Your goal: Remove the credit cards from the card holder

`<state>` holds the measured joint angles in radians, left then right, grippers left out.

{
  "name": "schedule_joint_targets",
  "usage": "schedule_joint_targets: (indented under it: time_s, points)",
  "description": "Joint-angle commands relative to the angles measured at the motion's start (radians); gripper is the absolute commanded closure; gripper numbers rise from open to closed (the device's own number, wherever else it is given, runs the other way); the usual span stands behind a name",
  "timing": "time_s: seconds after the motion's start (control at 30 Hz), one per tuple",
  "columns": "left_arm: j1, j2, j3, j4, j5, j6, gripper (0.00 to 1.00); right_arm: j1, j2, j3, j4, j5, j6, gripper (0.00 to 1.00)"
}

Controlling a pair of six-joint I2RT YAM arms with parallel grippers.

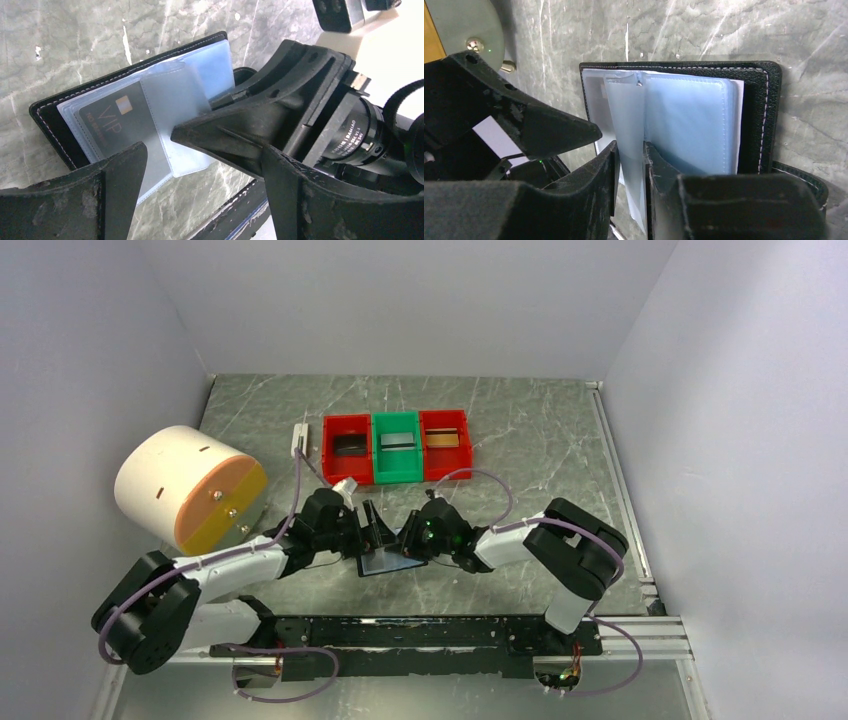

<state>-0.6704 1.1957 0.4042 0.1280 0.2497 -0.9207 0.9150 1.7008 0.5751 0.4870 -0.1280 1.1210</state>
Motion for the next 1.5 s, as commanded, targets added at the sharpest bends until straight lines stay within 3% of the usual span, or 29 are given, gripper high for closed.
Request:
schedule_joint_targets:
  time_s: [0.0,0.3,0.77,1.03,1.47]
  points:
    - [-0.009,0.032,-0.013,0.109,-0.038,-0.062,0.12,-0.010,0.015,-0.042,-0.020,-0.016,0.006,0.72]
    - [-0.012,0.056,-0.010,0.091,-0.085,-0.071,0.14,-0.016,-0.041,-0.074,-0.018,0.003,0.020,0.66]
    - [-0.035,0.116,0.033,0.220,0.049,-0.017,0.22,-0.017,-0.157,-0.094,-0.154,0.093,0.011,0.60]
    - [-0.065,0.194,0.076,0.296,0.120,0.000,0.24,-0.021,-0.366,-0.173,-0.259,0.219,0.017,0.53]
    - [-0.110,0.357,0.220,0.269,0.165,0.036,0.22,-0.023,-0.713,-0.260,-0.426,0.431,0.065,0.49]
